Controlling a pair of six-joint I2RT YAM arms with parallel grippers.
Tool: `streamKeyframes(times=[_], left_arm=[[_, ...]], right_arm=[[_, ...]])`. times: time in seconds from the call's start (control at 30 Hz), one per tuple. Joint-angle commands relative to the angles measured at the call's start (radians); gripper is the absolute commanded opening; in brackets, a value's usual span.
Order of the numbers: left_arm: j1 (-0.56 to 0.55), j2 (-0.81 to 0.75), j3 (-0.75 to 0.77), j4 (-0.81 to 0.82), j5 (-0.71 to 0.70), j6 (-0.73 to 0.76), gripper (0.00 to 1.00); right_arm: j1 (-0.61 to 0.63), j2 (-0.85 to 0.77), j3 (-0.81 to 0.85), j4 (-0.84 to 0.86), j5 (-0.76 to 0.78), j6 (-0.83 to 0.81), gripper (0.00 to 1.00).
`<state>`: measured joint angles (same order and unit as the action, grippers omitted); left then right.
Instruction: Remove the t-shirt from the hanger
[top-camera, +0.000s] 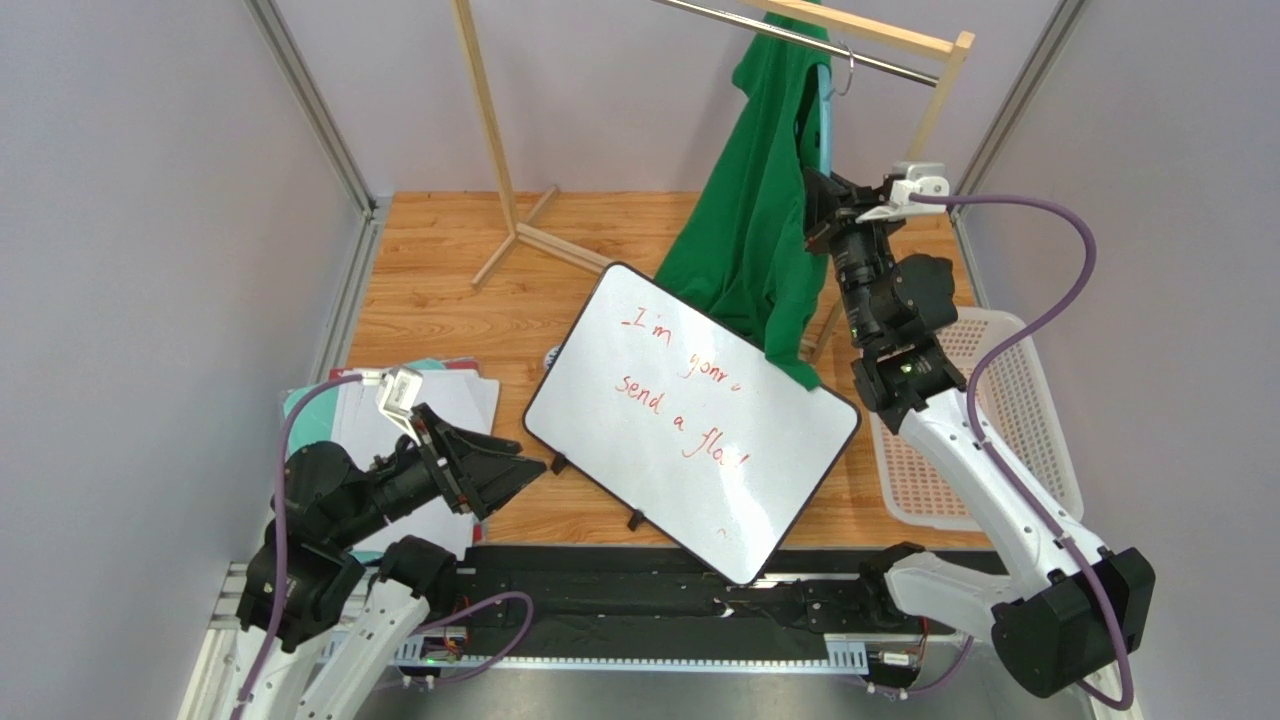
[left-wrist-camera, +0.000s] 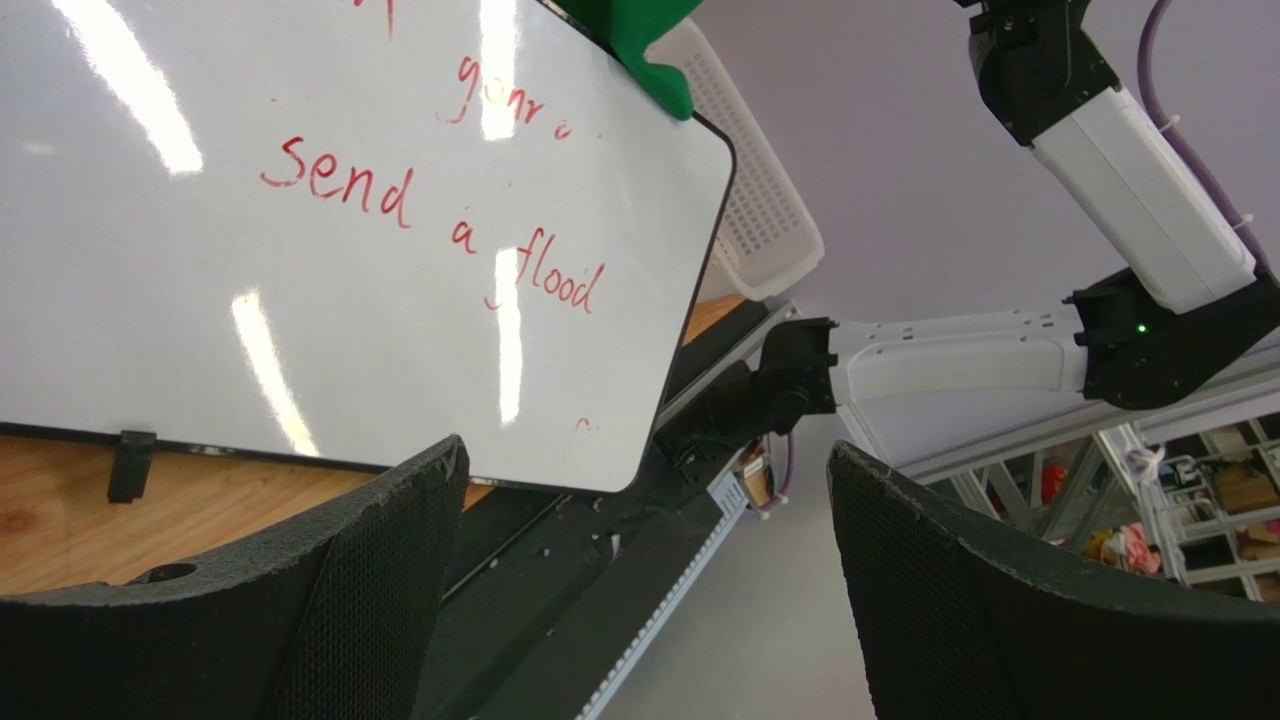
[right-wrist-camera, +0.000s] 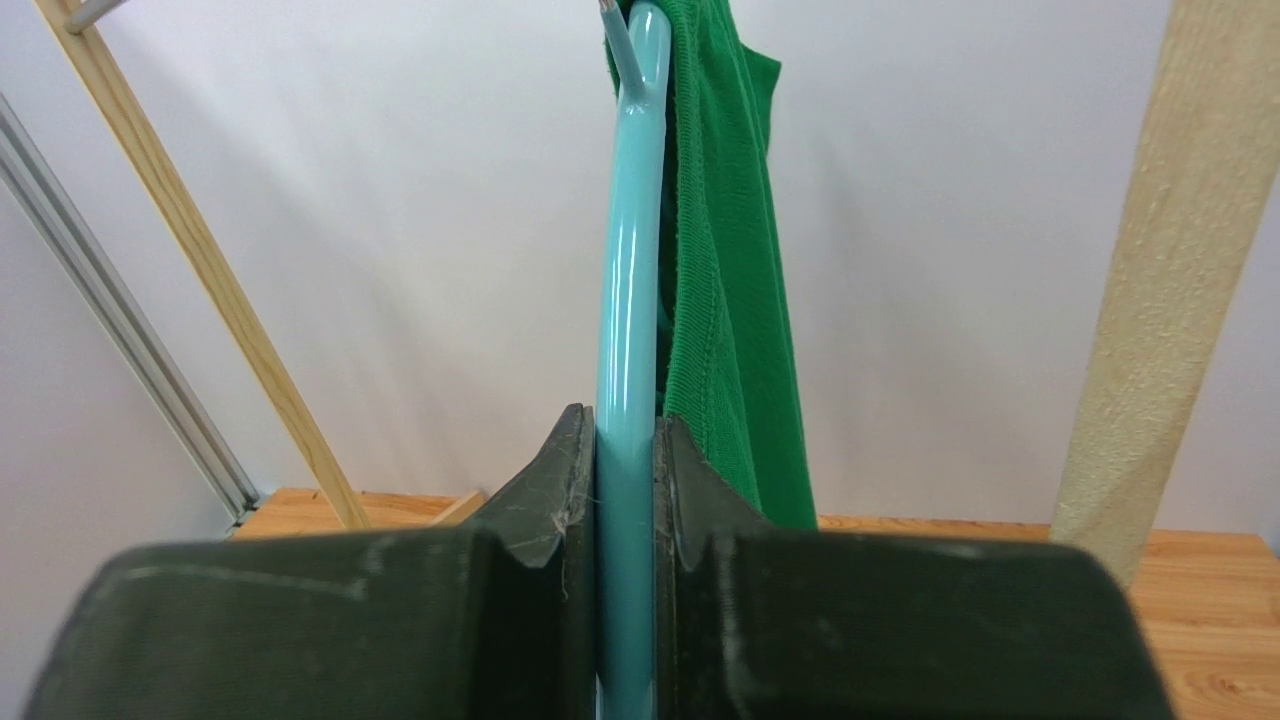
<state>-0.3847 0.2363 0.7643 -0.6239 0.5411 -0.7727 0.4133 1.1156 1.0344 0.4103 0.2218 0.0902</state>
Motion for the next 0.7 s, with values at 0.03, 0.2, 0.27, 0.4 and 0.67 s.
streamKeyframes(times=[0.03, 0.2, 0.27, 0.4, 0.67], left_arm=[[0.006, 0.028, 0.027, 0.006, 0.006, 0.02, 0.93], [0.004, 0.035, 0.021, 0.024, 0.007, 0.012, 0.93], [0.004, 0.041, 0.023, 0.032, 0.008, 0.009, 0.93], [0.004, 0.049, 0.026, 0.035, 0.01, 0.006, 0.93], [0.004, 0.055, 0.024, 0.038, 0.01, 0.004, 0.93]], right_arm=[[-0.001, -0.056, -0.028, 0.209, -0.027, -0.04, 0.0], [0.002, -0.056, -0.023, 0.222, -0.039, -0.047, 0.0], [-0.001, -0.056, -0.03, 0.243, -0.051, -0.047, 0.0], [-0.002, -0.068, -0.046, 0.275, -0.061, -0.041, 0.0], [-0.001, -0.118, -0.068, 0.285, -0.068, -0.029, 0.0]])
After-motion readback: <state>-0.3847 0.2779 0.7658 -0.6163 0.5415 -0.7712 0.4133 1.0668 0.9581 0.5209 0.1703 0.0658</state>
